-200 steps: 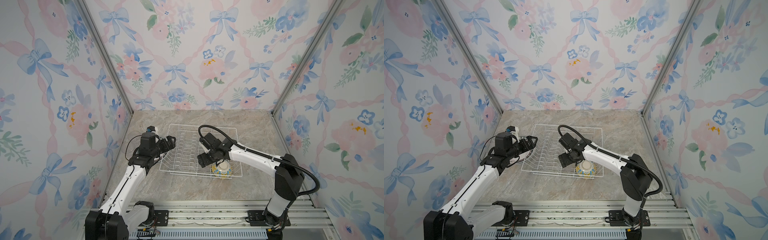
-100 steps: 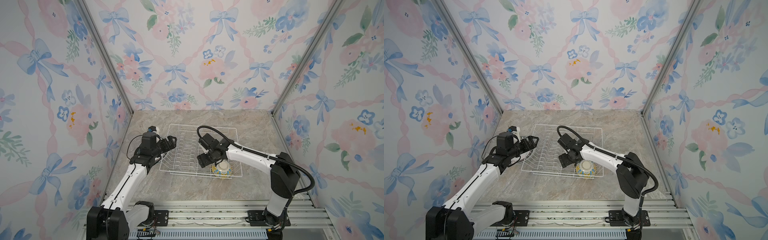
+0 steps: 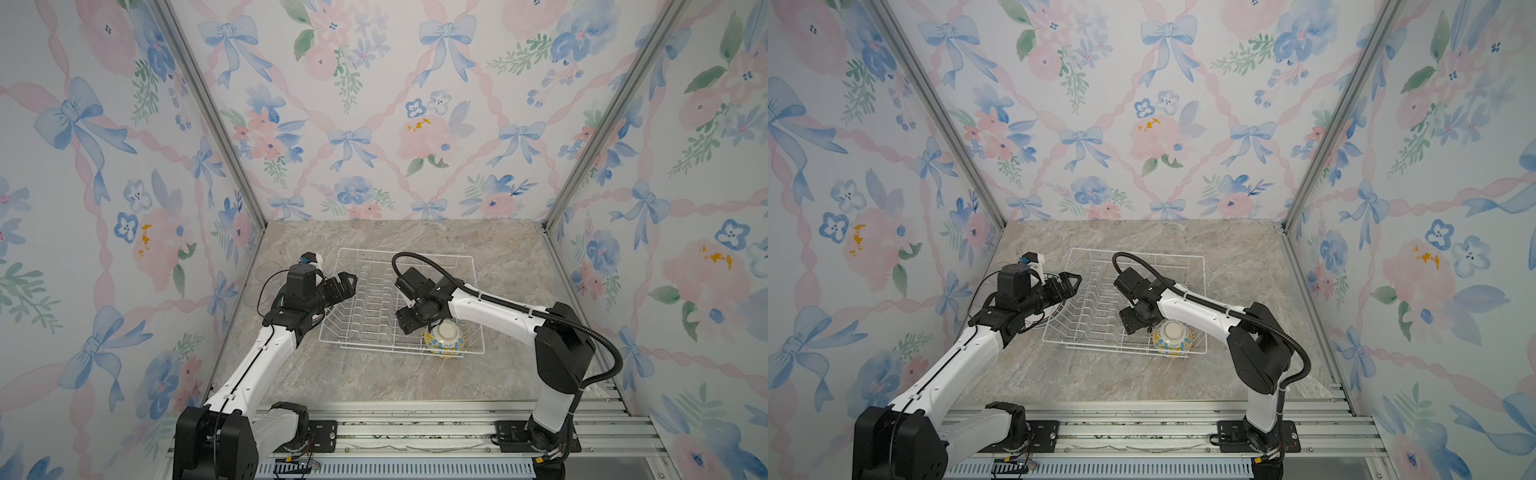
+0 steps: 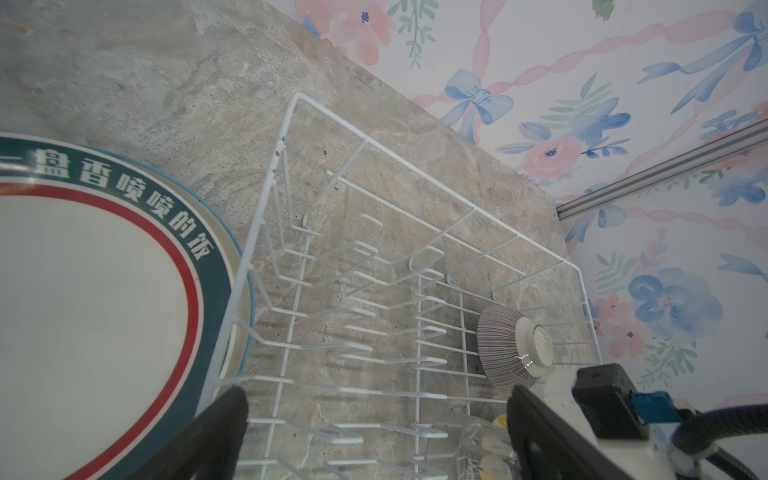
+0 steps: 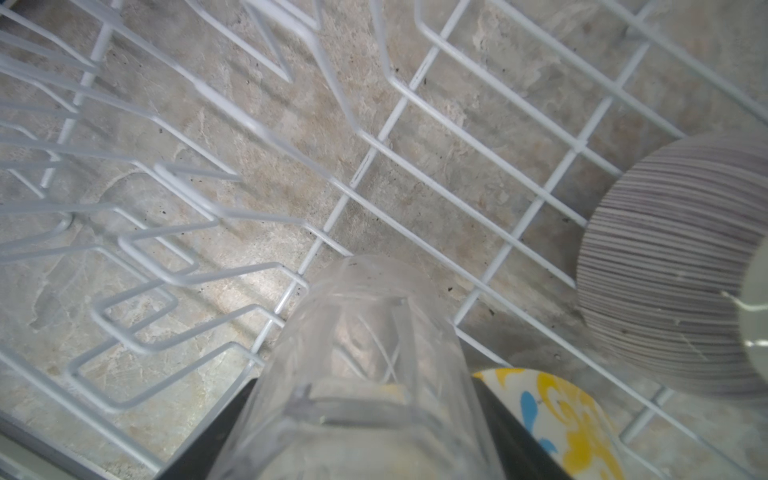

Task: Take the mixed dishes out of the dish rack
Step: 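Close the right gripper on the clear cup, then lift the clear cup toward the left gripper while the left gripper reaches for it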

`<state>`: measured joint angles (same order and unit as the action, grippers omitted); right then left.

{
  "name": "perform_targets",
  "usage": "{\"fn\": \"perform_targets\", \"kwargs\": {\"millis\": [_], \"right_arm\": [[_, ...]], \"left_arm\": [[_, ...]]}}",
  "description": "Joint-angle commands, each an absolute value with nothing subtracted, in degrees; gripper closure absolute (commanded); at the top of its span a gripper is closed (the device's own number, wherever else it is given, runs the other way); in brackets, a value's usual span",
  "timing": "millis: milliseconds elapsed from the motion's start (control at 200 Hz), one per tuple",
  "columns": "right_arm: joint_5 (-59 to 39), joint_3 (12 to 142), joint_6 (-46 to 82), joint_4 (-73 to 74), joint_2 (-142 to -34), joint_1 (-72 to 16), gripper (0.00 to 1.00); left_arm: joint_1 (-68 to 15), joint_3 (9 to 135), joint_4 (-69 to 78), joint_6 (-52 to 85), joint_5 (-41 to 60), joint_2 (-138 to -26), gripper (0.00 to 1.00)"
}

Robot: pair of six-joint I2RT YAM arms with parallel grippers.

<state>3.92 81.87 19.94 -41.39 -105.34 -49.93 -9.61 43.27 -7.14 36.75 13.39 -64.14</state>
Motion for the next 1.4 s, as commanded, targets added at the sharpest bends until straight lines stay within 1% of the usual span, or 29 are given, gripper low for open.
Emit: {"fn": "perform_targets", "kwargs": {"millis": [0, 115, 255, 610, 860, 875, 1055, 1145, 1395], "right_arm": [[4.44, 83.41, 19.78, -41.75, -105.61, -50.03, 0.32], [3.41, 83.19, 20.21, -41.5, -104.74, -49.71, 0.34], [1.93, 82.82, 20.85, -40.72, -102.84, -49.01, 0.39], [-8.55, 79.28, 24.38, -34.41, -98.94, -43.28, 0.38], [-10.92, 79.63, 25.39, -32.64, -96.9, -40.46, 0.38], [-11.14, 79.58, 25.52, -32.35, -96.82, -40.28, 0.38], [-14.72, 79.04, 26.96, -29.32, -95.11, -38.0, 0.41], [-15.64, 78.93, 27.56, -28.21, -92.55, -36.76, 0.41], [-18.85, 79.2, 30.36, -22.42, -89.85, -32.44, 0.41]], "left_arm": [[-10.03, 42.63, -6.05, 37.69, 14.08, -64.33, 0.02], [-10.23, 42.63, -6.09, 37.71, 14.15, -64.25, 0.02], [-10.36, 42.63, -6.06, 37.71, 14.15, -64.2, 0.02], [-10.41, 42.63, -5.4, 38.24, 15.21, -64.33, 0.02], [-10.58, 42.63, -3.77, 39.49, 17.64, -64.24, 0.02], [-10.6, 41.09, -3.63, 39.59, 17.85, -64.22, 0.02], [-11.12, 40.35, -2.23, 41.06, 19.73, -64.08, 0.02], [-11.35, 40.08, -1.11, 41.61, 20.23, -63.89, 0.02], [-12.9, 40.15, 3.84, 44.99, 22.84, -63.38, 0.02]]}}
